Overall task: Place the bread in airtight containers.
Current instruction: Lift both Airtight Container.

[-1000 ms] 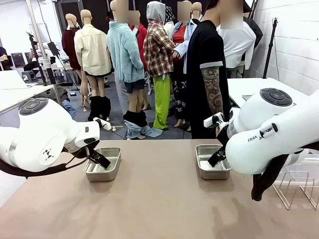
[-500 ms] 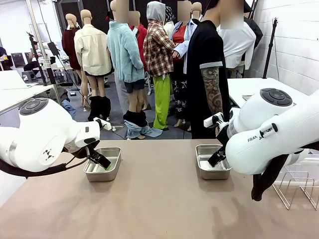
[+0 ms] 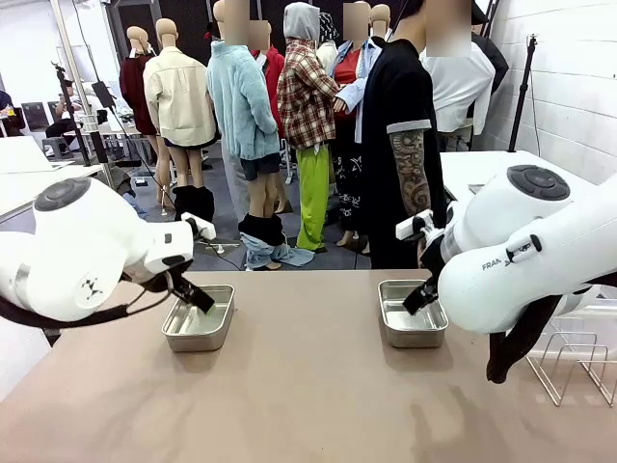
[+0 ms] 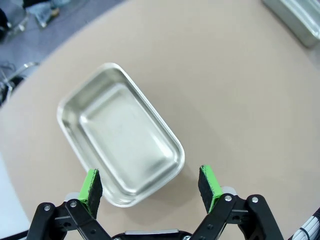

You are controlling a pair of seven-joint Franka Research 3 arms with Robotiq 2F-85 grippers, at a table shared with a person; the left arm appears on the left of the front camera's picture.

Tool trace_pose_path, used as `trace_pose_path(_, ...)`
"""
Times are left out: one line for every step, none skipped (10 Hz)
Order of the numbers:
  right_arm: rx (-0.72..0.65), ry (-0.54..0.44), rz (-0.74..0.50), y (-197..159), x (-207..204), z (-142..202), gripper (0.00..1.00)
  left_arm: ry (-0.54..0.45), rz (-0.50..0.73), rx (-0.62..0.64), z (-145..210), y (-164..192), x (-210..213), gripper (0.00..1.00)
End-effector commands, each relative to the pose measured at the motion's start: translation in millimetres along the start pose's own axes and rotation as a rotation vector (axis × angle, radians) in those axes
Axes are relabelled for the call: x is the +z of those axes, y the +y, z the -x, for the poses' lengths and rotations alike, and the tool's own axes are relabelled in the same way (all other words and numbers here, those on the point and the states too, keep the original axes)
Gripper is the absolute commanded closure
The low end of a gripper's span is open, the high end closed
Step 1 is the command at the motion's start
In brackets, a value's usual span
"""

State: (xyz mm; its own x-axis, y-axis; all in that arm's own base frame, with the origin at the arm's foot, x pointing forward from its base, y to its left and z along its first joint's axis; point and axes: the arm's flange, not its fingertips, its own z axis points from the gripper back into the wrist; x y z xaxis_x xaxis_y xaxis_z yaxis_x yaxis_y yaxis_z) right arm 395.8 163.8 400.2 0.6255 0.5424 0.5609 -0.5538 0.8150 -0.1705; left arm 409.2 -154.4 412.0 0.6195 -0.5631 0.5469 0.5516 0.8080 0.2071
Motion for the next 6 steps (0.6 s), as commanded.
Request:
trace_pose_path(-0.039, -0.092, 0.094, 1.7, 50.4, -2.6, 0.0, -0.057, -0.086, -0.007, -17.9, 12.4, 47.4, 0.0)
trace_pose_path(-0.079, -0.141, 0.164, -11.1, 81.2, 2.7, 0.0, -0.077, -0.107, -0.01, -21.8, 28.9, 67.2, 0.0)
trace_pose_path(-0.141, -0.182, 0.243, -27.5, 115.9, 14.3, 0.0, -0.064, -0.125, -0.002, -18.9, 48.6, 88.5, 0.0)
trace_pose_path(-0.247, -0.197, 0.322, -55.1, 154.8, 37.4, 0.0, -0.072, -0.123, 0.006, -9.2, 70.1, 113.0, 0.0)
trace_pose_path(-0.334, -0.186, 0.35, -84.6, 182.5, 60.3, 0.0, -0.053, -0.124, 0.03, 0.6, 91.4, 125.5, 0.0)
trace_pose_path(-0.382, -0.189, 0.321, -108.8, 198.8, 82.1, 0.0, -0.023, -0.184, 0.103, 11.4, 116.0, 129.6, 0.0)
